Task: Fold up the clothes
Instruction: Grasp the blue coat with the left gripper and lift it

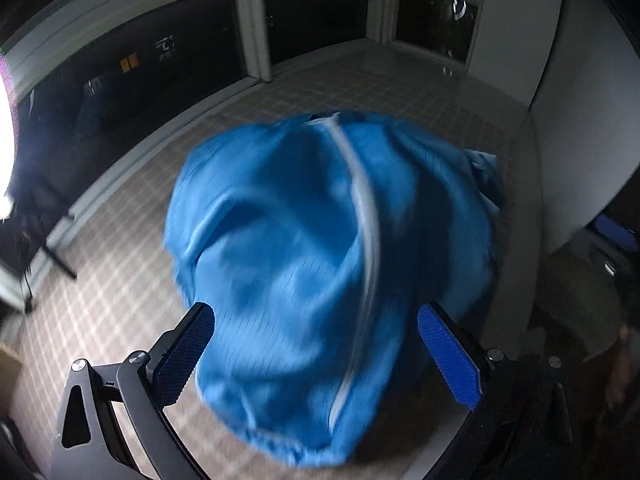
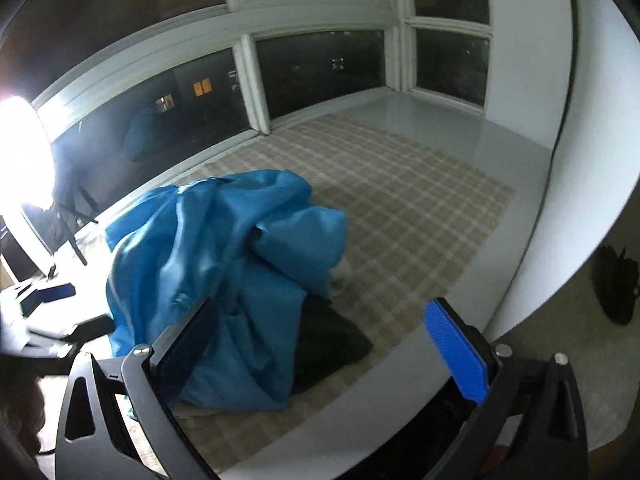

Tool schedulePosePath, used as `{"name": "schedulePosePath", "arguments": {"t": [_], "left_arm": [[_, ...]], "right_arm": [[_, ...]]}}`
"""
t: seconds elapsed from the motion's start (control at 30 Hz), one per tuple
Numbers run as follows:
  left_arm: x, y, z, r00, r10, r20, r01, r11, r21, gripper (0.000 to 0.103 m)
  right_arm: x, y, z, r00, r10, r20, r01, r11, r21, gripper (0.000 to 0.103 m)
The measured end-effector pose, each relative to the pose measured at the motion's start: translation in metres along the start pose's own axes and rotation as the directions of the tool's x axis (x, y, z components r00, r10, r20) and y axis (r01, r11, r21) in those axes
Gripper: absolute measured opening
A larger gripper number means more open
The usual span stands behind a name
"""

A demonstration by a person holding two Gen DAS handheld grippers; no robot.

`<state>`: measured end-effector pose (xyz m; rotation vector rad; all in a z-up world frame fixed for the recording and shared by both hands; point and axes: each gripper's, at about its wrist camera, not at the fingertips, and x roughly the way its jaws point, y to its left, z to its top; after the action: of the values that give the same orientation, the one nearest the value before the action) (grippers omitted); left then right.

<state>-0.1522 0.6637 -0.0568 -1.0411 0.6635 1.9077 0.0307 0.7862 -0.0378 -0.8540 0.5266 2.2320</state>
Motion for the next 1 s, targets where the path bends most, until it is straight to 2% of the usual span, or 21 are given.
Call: {"name": "schedulePosePath", "arguments": {"t": [0.07, 0.1, 0.13, 0.17, 0.2, 0.23, 0.33, 0.43, 0.53, 0.7, 0.8, 0.87, 0.93, 1.0], "left_arm": [[0.01, -0.008, 0.008, 1.0, 0.016, -0.012, -0.015, 0.999, 0.028, 0.096], [0.013, -0.01, 0.01, 1.0, 0.016, -0.007, -0.016, 0.999, 0.033, 0.082], [0.013, -0.009, 0.01, 1.0, 0.006, 0.004, -0.006, 1.0, 0.024, 0.06], [0.011, -0.006, 0.01, 1.0, -0.014, 0.014, 0.014, 1.0, 0.009, 0.05], [0.009, -0.002, 0.009, 0.999, -0.039, 0.022, 0.04, 0.999, -0.007, 0.032], [0.006, 0.003, 0.009, 0.997, -0.068, 0.033, 0.069, 0.997, -0.021, 0.022], [-0.007, 0.017, 0.01, 0.993, -0.091, 0.073, 0.094, 0.995, -0.037, 0.01], [-0.04, 0.039, 0.013, 0.985, -0.054, 0.166, 0.065, 0.996, -0.064, 0.008], [-0.091, 0.085, 0.013, 0.961, -0.002, 0.277, 0.04, 0.99, -0.133, 0.007], [-0.175, 0.178, -0.024, 0.927, 0.112, 0.357, -0.01, 0.961, -0.276, 0.006], [-0.214, 0.228, -0.075, 0.91, 0.24, 0.339, -0.109, 0.926, -0.363, 0.006], [-0.228, 0.255, -0.117, 0.907, 0.317, 0.276, -0.182, 0.888, -0.421, 0.006], [-0.227, 0.274, -0.155, 0.912, 0.354, 0.205, -0.228, 0.855, -0.466, 0.005], [-0.223, 0.286, -0.188, 0.909, 0.395, 0.136, -0.281, 0.819, -0.501, 0.0]], "right_arm": [[0.004, -0.009, -0.002, 1.0, 0.004, -0.009, -0.004, 1.0, 0.022, 0.103], [0.006, -0.013, -0.002, 1.0, 0.004, -0.011, -0.004, 1.0, 0.029, 0.103], [0.008, -0.016, -0.002, 1.0, 0.003, -0.013, -0.003, 0.999, 0.035, 0.103], [0.01, -0.019, -0.003, 1.0, 0.002, -0.016, -0.002, 0.999, 0.041, 0.103], [0.011, -0.022, -0.002, 1.0, 0.004, -0.016, -0.003, 0.999, 0.047, 0.103], [0.012, -0.024, -0.002, 1.0, 0.009, -0.014, -0.008, 0.998, 0.056, 0.103], [0.016, -0.025, 0.005, 0.999, 0.036, -0.009, -0.035, 0.997, 0.071, 0.103], [0.02, -0.02, 0.013, 0.998, 0.06, 0.0, -0.06, 0.996, 0.063, 0.103], [0.021, -0.009, 0.02, 0.997, 0.081, 0.008, -0.081, 0.996, 0.038, 0.103], [0.021, 0.012, 0.031, 0.991, 0.134, 0.017, -0.134, 0.991, -0.011, 0.103], [0.022, 0.027, 0.04, 0.986, 0.168, 0.019, -0.167, 0.985, -0.042, 0.103], [0.025, 0.038, 0.046, 0.981, 0.192, 0.016, -0.19, 0.979, -0.068, 0.103], [0.033, 0.053, 0.049, 0.976, 0.217, -0.008, -0.217, 0.972, -0.09, 0.103], [0.044, 0.07, 0.049, 0.969, 0.243, -0.047, -0.247, 0.963, -0.107, 0.103]]}}
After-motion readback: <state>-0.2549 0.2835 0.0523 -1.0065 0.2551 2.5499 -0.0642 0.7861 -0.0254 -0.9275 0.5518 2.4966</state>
